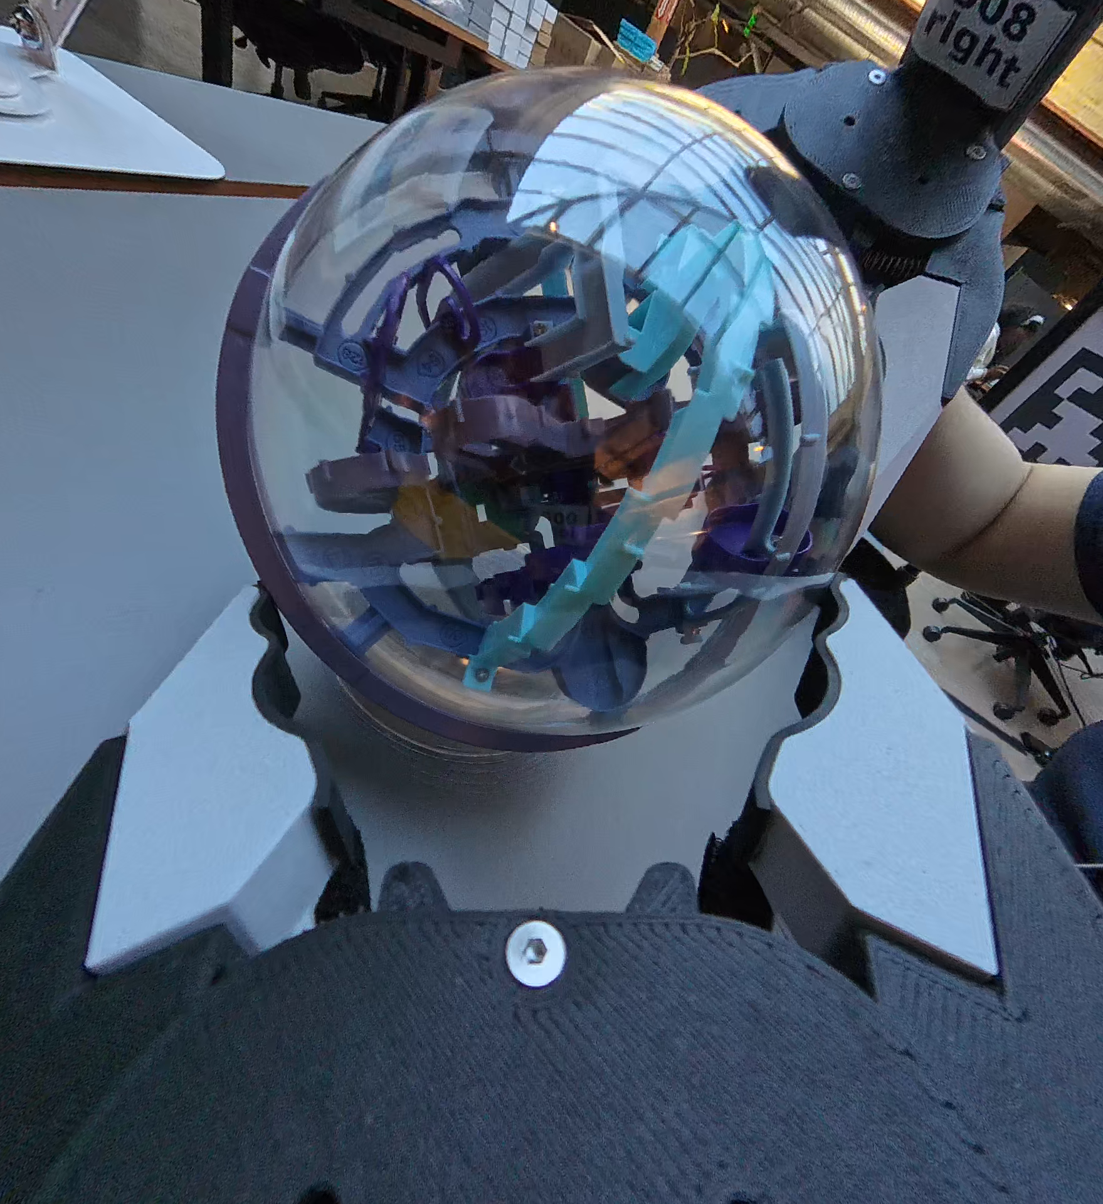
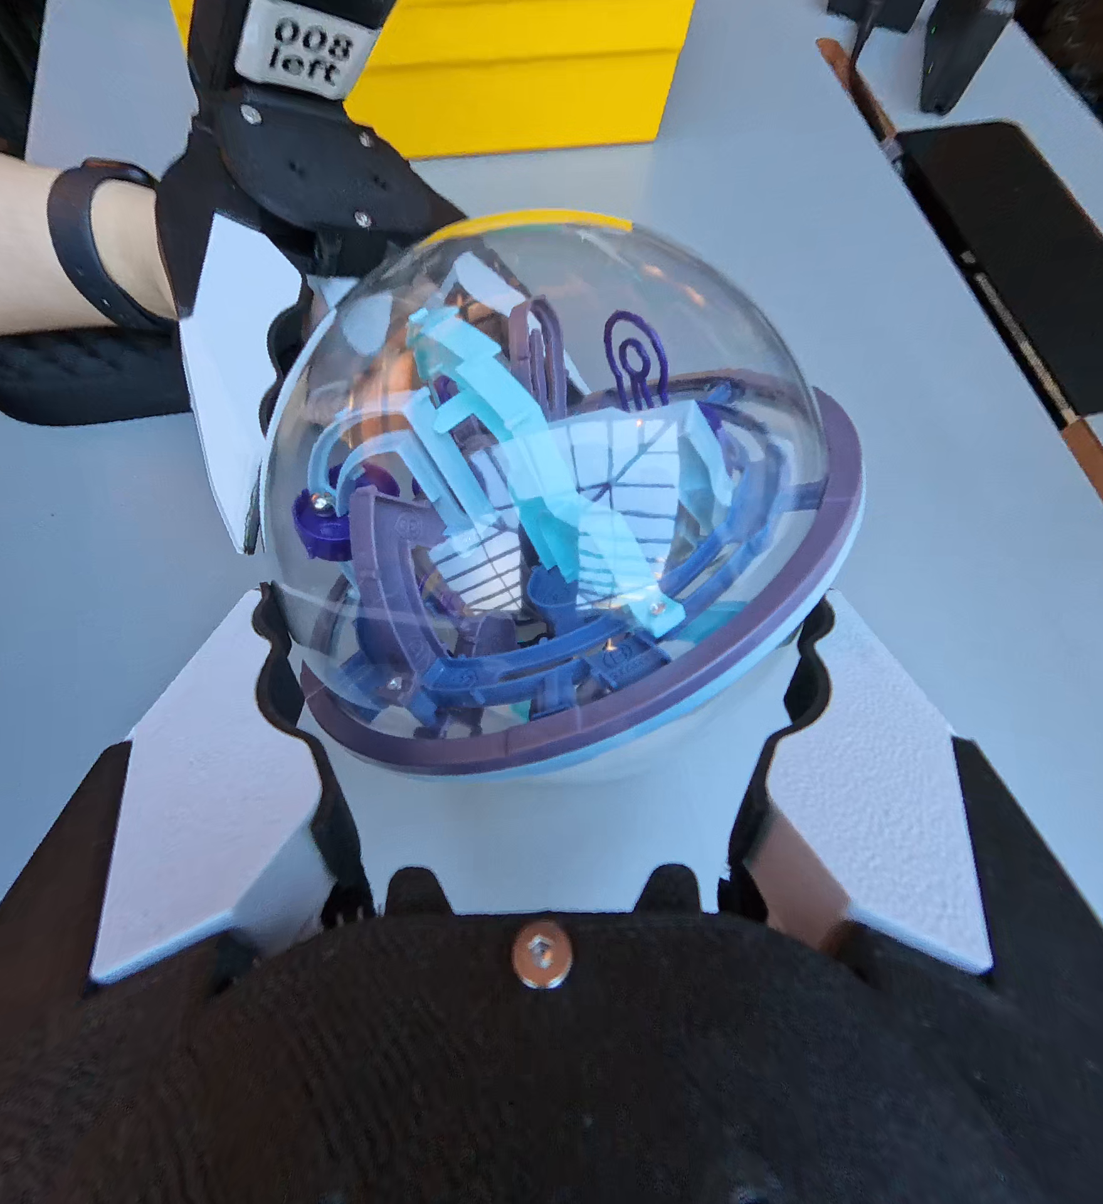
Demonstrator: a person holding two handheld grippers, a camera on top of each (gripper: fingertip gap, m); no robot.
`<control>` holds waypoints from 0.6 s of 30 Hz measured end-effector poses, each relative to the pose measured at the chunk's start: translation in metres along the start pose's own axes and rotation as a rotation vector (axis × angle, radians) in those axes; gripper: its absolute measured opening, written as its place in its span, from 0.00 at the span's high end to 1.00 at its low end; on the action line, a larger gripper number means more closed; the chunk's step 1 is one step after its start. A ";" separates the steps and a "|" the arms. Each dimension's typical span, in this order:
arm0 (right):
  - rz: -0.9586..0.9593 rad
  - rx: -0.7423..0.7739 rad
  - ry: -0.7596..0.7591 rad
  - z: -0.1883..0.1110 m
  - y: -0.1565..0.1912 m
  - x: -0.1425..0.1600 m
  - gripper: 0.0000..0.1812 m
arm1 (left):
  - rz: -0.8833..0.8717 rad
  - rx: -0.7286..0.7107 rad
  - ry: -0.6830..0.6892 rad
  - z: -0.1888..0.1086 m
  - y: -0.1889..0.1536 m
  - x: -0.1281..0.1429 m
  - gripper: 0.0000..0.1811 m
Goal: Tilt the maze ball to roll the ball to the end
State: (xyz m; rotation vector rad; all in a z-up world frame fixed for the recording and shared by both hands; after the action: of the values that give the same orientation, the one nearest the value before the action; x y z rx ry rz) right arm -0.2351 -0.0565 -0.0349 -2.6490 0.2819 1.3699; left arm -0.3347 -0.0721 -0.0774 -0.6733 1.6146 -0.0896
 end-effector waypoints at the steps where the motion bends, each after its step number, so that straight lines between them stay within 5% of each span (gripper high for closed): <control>1: -0.001 -0.004 0.003 0.001 0.000 -0.001 0.16 | -0.004 0.000 -0.004 -0.001 0.000 0.000 0.14; 9: 0.001 -0.033 -0.025 0.003 0.001 -0.004 0.18 | 0.066 -0.029 -0.024 -0.011 0.002 -0.004 0.15; 14: -0.017 -0.036 -0.058 0.003 0.001 -0.006 0.19 | 0.410 -0.110 -0.133 -0.032 -0.013 -0.028 0.17; 18: -0.012 -0.038 -0.069 0.004 0.001 -0.006 0.19 | 0.638 -0.169 -0.097 -0.028 -0.025 -0.036 0.20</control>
State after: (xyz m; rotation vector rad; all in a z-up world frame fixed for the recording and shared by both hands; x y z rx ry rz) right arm -0.2413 -0.0559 -0.0323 -2.6218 0.2335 1.4741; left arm -0.3511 -0.0843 -0.0299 -0.2578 1.6834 0.5415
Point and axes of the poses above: each gripper's, where its closed fingertips meet, z out along the fingers, x out of its underside, y = z × x across the jaws, the point moved 5 cm from there along -z, back along the fingers, and after that the axes turned 3 degrees about -y, right-handed, at the moved point
